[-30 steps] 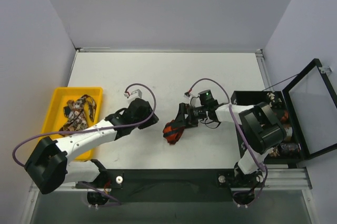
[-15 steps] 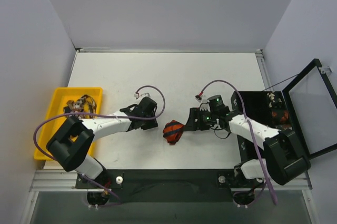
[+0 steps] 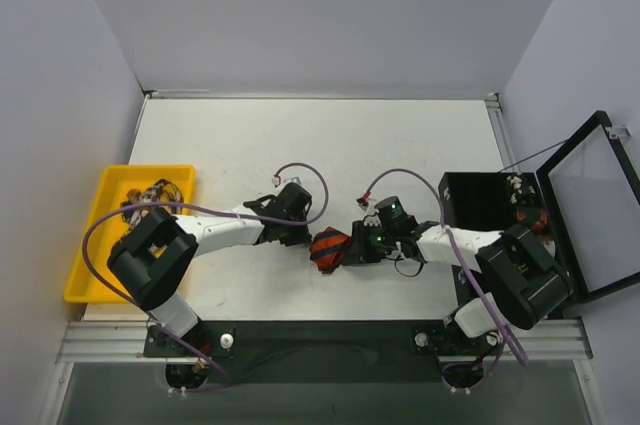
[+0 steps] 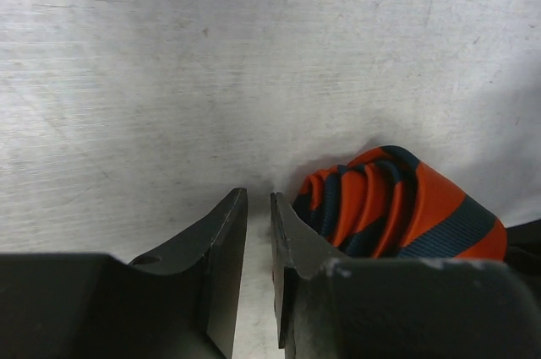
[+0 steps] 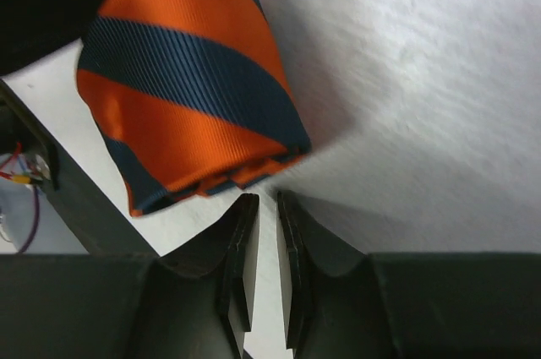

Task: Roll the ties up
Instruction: Roll the tie

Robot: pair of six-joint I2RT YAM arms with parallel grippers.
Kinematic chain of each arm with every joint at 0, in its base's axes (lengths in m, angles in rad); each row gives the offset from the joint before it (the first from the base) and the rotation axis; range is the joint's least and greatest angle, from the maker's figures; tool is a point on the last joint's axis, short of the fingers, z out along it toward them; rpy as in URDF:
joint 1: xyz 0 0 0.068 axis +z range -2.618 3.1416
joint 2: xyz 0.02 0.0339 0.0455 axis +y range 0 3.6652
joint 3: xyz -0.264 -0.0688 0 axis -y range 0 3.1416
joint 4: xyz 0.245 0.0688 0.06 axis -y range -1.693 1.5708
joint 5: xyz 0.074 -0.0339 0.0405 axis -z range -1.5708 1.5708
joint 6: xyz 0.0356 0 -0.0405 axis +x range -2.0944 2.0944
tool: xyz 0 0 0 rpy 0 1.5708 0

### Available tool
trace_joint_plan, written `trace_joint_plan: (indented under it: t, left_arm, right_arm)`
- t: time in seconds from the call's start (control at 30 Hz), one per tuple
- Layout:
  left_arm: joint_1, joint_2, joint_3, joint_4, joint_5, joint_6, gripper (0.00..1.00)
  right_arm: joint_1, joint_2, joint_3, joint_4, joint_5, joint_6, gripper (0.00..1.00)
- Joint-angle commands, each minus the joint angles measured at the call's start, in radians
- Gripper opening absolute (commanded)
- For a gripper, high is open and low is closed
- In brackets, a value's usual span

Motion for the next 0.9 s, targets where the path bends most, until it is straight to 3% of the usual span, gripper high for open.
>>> trace_joint_plan:
  t: [0.0,0.23,0.47,0.7,0.87]
  left_arm:
    - [-0.029,0.031,0.039,0.026,0.026,-0.018,0.29]
    - [-0.066,0.05,0.051,0.086,0.084,-0.052,0.29]
    - [-0.017,-0.002,-0.009,0.088,0.075,-0.046,0.29]
    - [0.054,-0.068,0.007,0.033,0.025,0.005,0.37]
    - [0.059,-0.166,0.017,-0.067,-0.035,-0.003,0.5]
  right_arm:
    - [0.016,0.08,-0.037,0.134,0.064,0.081,0.17]
    - [0.016,0.149,-0.075,0.348,0.054,0.164,0.17]
    - [0.015,0.098,-0.092,0.313,0.076,0.147,0.17]
    - [0.007,-0.013,-0.043,0.05,0.105,0.032,0.22]
    - [-0.043,-0.107,0.069,-0.211,0.09,-0.132,0.36]
